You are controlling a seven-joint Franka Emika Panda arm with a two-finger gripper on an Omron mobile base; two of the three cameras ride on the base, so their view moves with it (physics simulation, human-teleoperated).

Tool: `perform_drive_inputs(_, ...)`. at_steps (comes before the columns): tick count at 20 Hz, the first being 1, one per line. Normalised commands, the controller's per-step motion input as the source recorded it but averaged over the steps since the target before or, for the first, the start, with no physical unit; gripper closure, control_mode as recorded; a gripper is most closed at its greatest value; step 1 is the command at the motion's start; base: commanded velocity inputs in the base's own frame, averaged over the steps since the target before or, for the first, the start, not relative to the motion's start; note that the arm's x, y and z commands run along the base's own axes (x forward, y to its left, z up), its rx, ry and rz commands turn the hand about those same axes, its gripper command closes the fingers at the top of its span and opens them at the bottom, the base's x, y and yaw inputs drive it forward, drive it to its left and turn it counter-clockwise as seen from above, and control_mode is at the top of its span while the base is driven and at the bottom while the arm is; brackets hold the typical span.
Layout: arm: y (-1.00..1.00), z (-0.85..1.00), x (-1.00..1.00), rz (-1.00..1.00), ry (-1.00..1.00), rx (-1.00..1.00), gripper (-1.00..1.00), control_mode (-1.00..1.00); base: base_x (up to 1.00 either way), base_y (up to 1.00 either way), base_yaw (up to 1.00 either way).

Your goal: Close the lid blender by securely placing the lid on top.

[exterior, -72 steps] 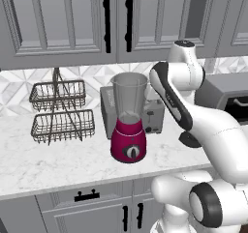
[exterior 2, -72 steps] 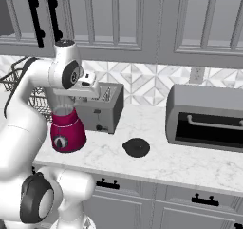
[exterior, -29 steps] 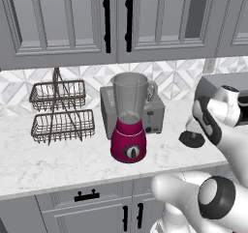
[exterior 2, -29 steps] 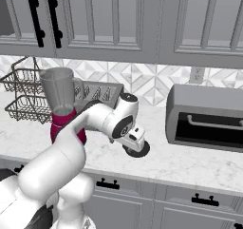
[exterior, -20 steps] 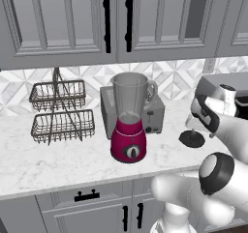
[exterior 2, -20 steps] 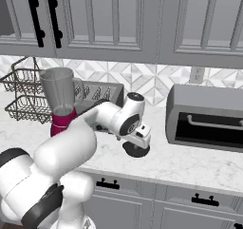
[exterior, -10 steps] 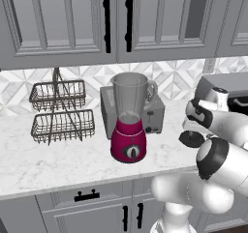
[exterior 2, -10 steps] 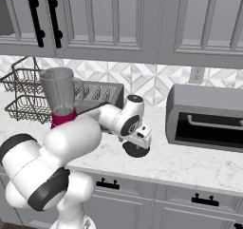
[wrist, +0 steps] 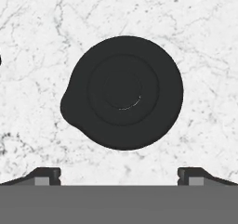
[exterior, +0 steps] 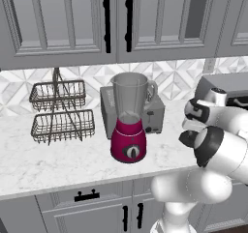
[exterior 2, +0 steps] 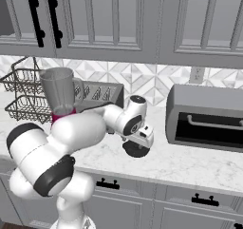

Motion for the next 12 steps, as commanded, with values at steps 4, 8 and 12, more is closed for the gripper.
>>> perform_drive_inputs(4, -0.05, -0.19, 0.14, 0.00, 0.00, 0.00, -1.00, -1.00, 0.00, 0.00, 0.00)
perform_drive_inputs(8, 0.00, -0.24, 0.15, 0.00, 0.00, 0.00, -1.00, -1.00, 0.00, 0.00, 0.00)
perform_drive_inputs(12, 0.00, -0.16, 0.18, 0.00, 0.00, 0.00, -1.00, -1.00, 0.00, 0.00, 0.00)
